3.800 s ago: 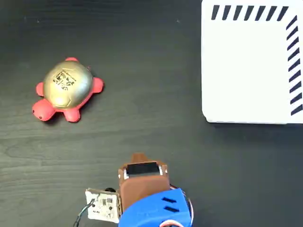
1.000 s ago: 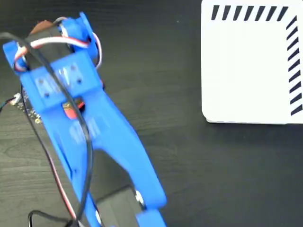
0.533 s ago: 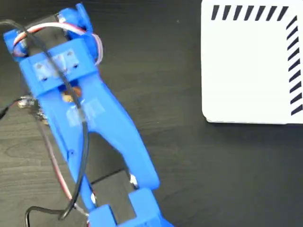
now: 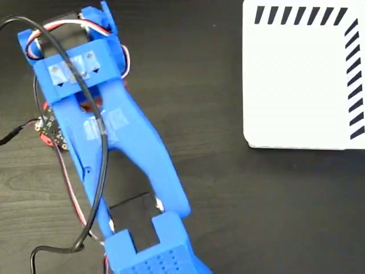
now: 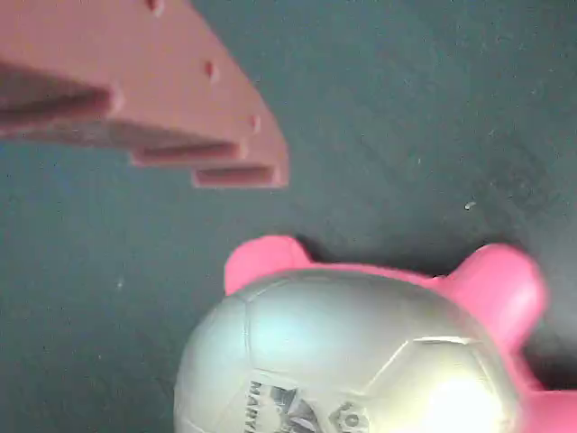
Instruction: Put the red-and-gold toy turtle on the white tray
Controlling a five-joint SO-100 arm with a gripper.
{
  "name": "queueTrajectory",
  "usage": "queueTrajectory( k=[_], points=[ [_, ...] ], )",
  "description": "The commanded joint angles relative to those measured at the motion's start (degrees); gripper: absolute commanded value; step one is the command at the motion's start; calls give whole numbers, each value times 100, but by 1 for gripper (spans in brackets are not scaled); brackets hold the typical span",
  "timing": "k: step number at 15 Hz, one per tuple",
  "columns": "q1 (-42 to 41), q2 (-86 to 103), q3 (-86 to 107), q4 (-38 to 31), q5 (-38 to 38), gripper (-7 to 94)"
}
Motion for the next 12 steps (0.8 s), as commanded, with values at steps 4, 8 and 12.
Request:
queueTrajectory(
  k=[4, 8, 12],
  points=[
    [-62, -123, 229, -448, 0, 68],
    [-158, -281, 747, -993, 44, 67],
    [-220, -413, 809, -1178, 158, 68]
  ],
)
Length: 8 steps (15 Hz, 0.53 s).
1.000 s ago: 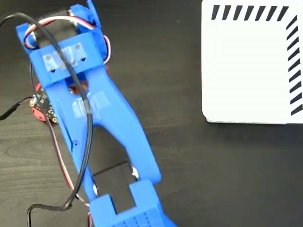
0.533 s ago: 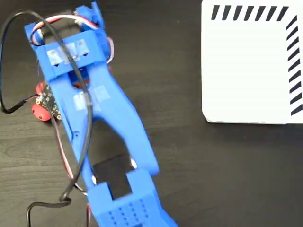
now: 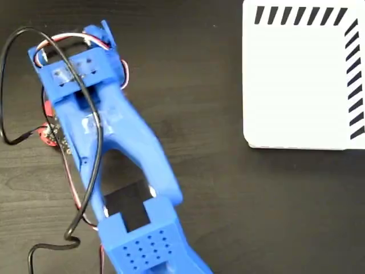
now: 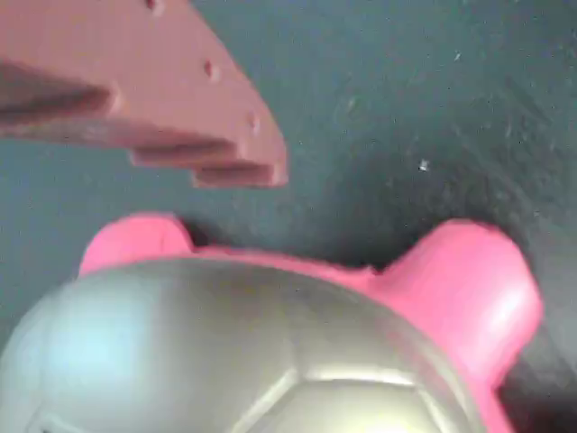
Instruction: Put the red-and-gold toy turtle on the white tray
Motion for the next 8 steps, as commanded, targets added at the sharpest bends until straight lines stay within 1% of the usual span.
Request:
queueTrajectory(
  k=[1, 2, 3, 4, 5, 6, 7, 8],
  points=[
    [-123, 176, -35, 44, 35, 67],
    [-141, 141, -35, 0, 62, 65],
    [-158, 105, -26, -70, 70, 60],
    [-167, 62, -9, -158, 88, 59],
    [-193, 35, 0, -202, 114, 50],
    [-211, 26, 0, -272, 211, 34],
    [-237, 26, 0, -325, 264, 23],
    [-255, 26, 0, -334, 281, 18]
  ],
)
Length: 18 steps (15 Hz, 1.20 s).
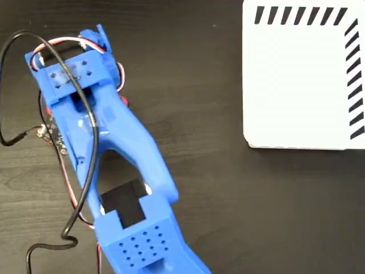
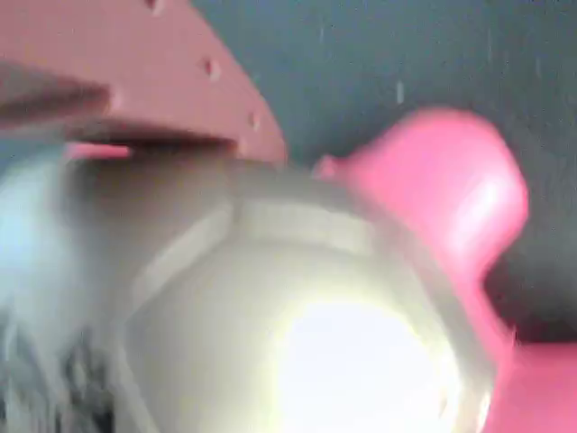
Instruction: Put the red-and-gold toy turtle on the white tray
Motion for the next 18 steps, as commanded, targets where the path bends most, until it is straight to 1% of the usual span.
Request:
queueTrajectory(
  k=[1, 2, 3, 6, 9, 18],
  points=[
    [-114, 211, 0, 26, 0, 13],
    [-114, 211, -18, 26, 35, 5],
    [-105, 211, -18, 18, 79, 0],
    [-44, 308, -62, 18, 264, 0],
    [18, 879, -176, 132, 413, 0],
    [-53, 2470, -9, 185, 1468, 0]
  ],
)
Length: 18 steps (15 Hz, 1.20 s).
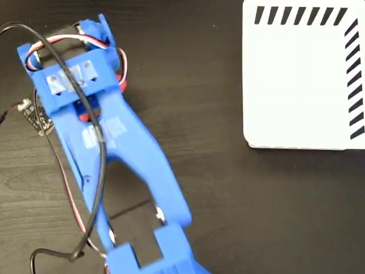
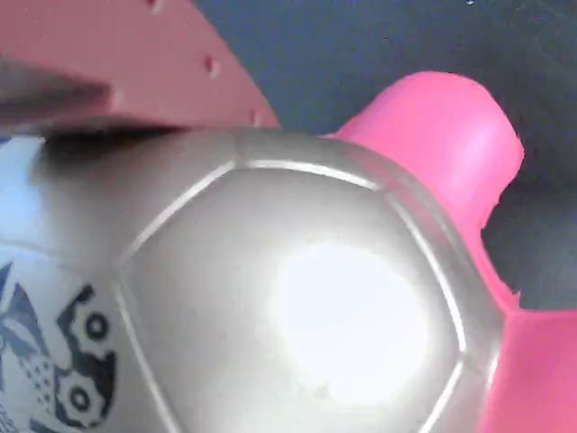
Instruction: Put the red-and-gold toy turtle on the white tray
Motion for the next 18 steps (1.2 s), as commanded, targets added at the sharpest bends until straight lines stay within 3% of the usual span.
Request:
queueTrajectory(
  k=[1, 4, 8, 13, 18],
  points=[
    [-44, 1283, -132, 123, 325, 0],
    [264, 2127, 9, 176, 835, 0],
    [1538, 2610, 668, -62, 1081, 0],
    [3243, 2355, 132, 53, 1257, 0],
    [4359, 1380, -940, 668, 1415, 0]
  ],
)
